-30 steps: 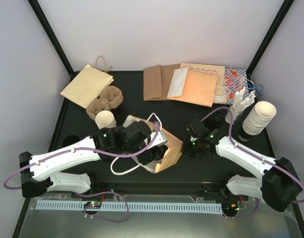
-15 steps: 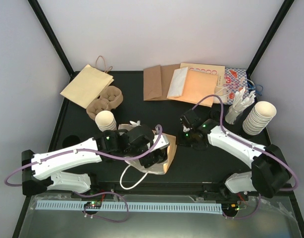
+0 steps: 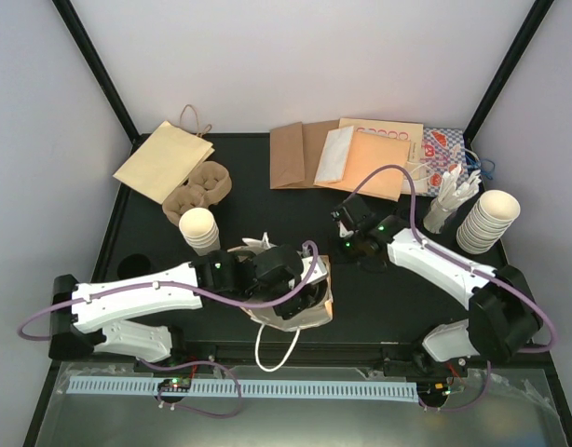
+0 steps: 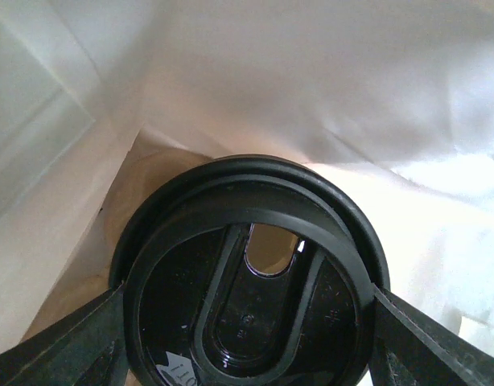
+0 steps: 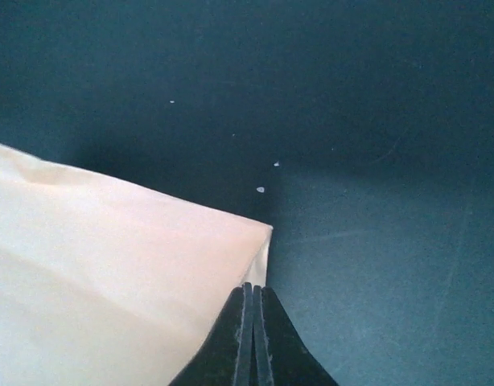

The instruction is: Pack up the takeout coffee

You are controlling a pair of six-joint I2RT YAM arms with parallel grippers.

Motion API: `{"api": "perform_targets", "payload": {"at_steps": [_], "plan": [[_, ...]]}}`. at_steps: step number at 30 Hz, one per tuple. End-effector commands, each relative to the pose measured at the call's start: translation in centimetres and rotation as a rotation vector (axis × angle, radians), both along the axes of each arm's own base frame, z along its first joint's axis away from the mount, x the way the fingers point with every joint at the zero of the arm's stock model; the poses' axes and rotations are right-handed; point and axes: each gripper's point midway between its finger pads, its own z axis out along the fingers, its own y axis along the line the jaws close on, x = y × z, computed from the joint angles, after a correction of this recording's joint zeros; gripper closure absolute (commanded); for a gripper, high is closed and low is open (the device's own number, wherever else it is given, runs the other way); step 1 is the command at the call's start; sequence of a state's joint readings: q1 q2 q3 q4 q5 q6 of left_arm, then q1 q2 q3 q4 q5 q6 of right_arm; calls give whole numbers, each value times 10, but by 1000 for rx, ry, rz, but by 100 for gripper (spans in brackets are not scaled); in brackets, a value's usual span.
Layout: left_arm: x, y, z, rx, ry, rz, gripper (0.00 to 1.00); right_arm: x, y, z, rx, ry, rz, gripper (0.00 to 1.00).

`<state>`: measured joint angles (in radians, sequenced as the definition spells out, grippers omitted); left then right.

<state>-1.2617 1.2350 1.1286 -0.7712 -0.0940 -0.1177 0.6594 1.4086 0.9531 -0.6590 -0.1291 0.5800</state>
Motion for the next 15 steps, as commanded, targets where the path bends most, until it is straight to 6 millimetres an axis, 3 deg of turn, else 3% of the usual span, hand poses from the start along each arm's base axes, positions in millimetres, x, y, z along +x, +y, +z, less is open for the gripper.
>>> {"api": "perform_targets", "payload": {"at_steps": [1,8,15], "plan": [[0,4,-1,39,-17,43,51,13,-6,29,-19,-144,46,99],[1,14,-15,116,-70,71,51,3,-17,48,-41,-221,130,94],[-12,4,-18,98,-68,54,51,-4,-20,67,-17,-296,171,87]]}}
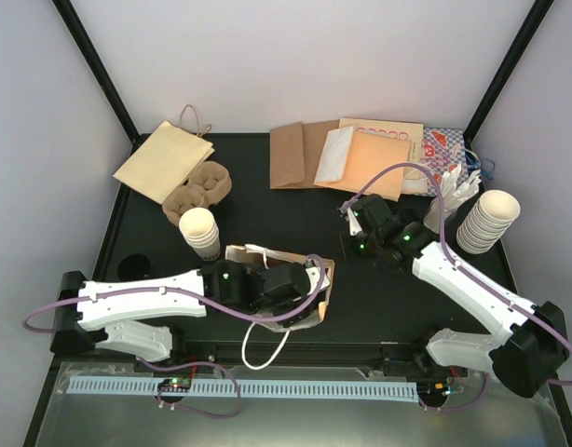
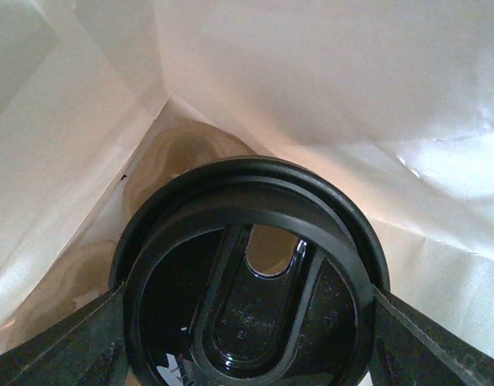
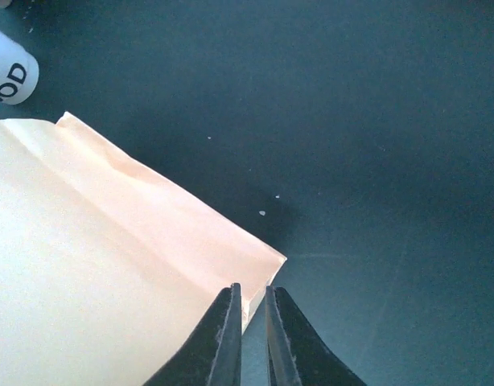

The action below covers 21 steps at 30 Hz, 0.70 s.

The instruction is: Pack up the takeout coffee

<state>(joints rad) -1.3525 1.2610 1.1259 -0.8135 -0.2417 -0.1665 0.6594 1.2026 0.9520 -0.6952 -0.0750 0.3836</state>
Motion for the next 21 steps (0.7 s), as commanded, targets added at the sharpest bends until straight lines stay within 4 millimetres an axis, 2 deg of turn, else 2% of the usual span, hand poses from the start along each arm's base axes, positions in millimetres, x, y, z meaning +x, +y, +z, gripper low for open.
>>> {"api": "perform_targets", "payload": {"at_steps": [1,3,7,11,16,21], "plan": [[-8,-5,-11,26,5,12,51,-1,-8,13,-16,-68,31,86],[-14,-12,-15,21,14,2,51,-3,-7,19,-6,-80,50,84],[-27,-22,-21,18,21,-5,52,-12,-2,28,56,-105,93,72],[-38,-29,-26,37,-9,13,52,-19,3,22,86,-91,127,67],[-31,-16,-23,115,-122,89,53,-26,11,14,111,-57,174,62],[-30,-4,-18,159,-186,78,53,-29,20,19,148,-61,226,60]]}}
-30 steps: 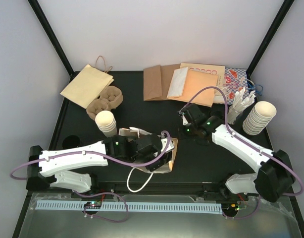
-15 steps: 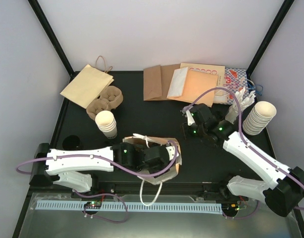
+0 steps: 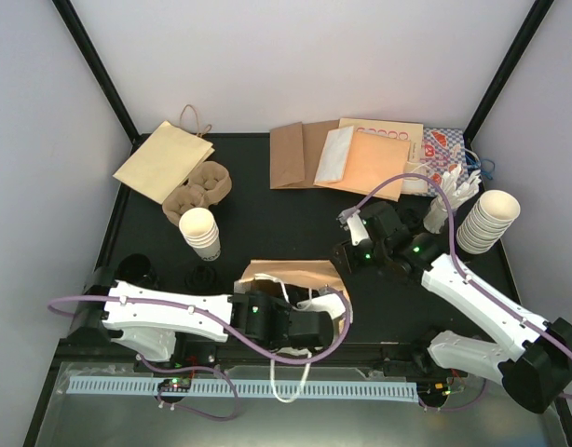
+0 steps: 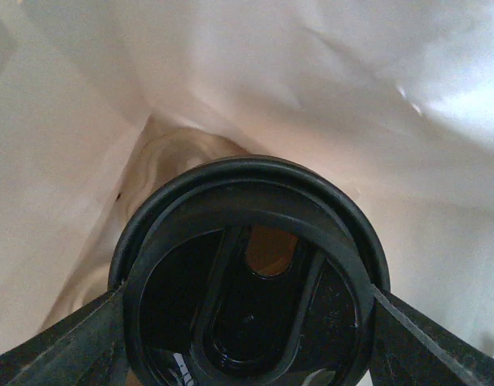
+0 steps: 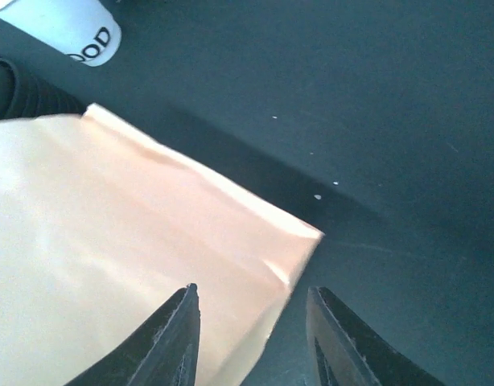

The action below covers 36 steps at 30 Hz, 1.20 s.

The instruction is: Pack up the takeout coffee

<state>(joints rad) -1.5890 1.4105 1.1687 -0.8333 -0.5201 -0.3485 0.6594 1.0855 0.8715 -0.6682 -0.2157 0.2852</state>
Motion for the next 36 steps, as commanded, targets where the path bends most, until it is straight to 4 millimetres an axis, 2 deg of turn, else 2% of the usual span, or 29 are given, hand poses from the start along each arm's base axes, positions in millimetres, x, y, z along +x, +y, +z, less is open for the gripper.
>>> {"api": "perform_targets", "payload": {"at_steps": [1,9,15,19,22,28,32,36], "plan": [[4,23,1,104,-61,26,53,-1,14,11,64,-29,73,60],[11,37,-4,233,-139,12,53,-1,16,3,56,-9,90,58],[14,43,4,232,-188,-35,53,0,15,8,45,-31,94,57],[17,48,0,265,-231,-77,53,-2,16,8,52,-27,110,57],[18,45,-6,265,-266,-122,54,-1,18,3,52,-15,110,57],[14,34,-14,222,-270,-175,54,23,3,-2,-18,-27,-47,57],[13,36,-20,228,-275,-186,55,35,-6,-4,31,-1,-109,56],[11,35,-19,214,-287,-199,55,37,-3,-14,86,61,-105,56]]}}
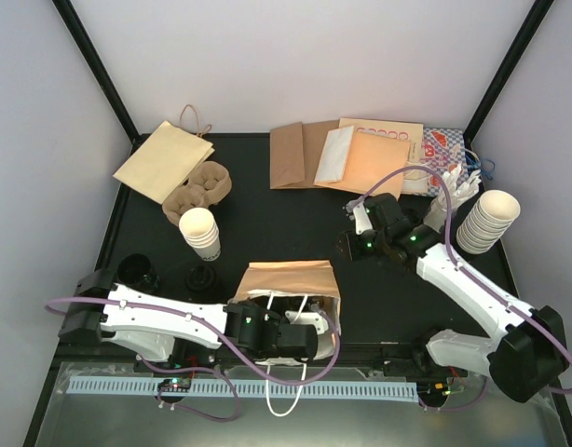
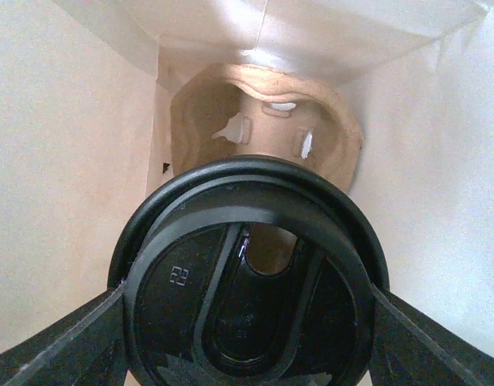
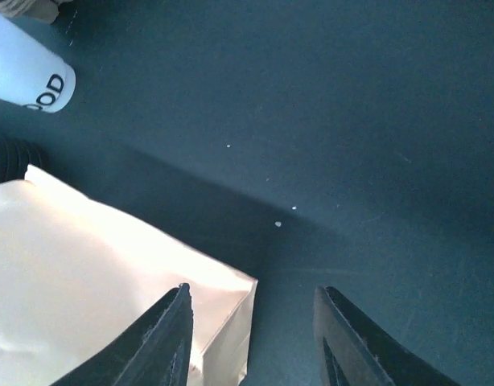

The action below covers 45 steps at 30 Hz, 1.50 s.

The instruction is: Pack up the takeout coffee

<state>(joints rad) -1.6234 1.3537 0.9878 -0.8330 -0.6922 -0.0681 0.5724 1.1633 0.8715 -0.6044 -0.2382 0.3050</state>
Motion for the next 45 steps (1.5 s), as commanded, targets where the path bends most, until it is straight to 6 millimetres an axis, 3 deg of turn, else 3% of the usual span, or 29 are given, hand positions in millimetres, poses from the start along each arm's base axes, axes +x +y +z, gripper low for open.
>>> {"api": "perform_targets", "payload": {"at_steps": [1,6,9,12,18,23,27,35,45], "plan": [[-6,-11,13,-61,-21,-45,55,9,6,-4,84,36,-21,56],[-12,-23,10,-48,-17,-72,55,23,3,-13,122,77,-70,53],[-16,-29,5,-47,3,-88,55,31,4,-14,142,89,-85,42],[-22,-35,3,-65,28,-102,56,33,13,-23,167,142,-70,38],[-33,-49,-5,-63,78,-115,56,24,30,-37,259,244,-35,27],[-38,-58,-10,-52,78,-125,57,6,39,-57,309,344,12,26],[-32,-62,-1,-55,32,-110,57,-2,38,-67,307,390,23,26],[-22,-78,35,-143,-54,-106,58,-7,36,-62,311,379,33,26],[-18,-95,38,-201,-87,-113,58,-16,31,-60,299,374,30,26]]}}
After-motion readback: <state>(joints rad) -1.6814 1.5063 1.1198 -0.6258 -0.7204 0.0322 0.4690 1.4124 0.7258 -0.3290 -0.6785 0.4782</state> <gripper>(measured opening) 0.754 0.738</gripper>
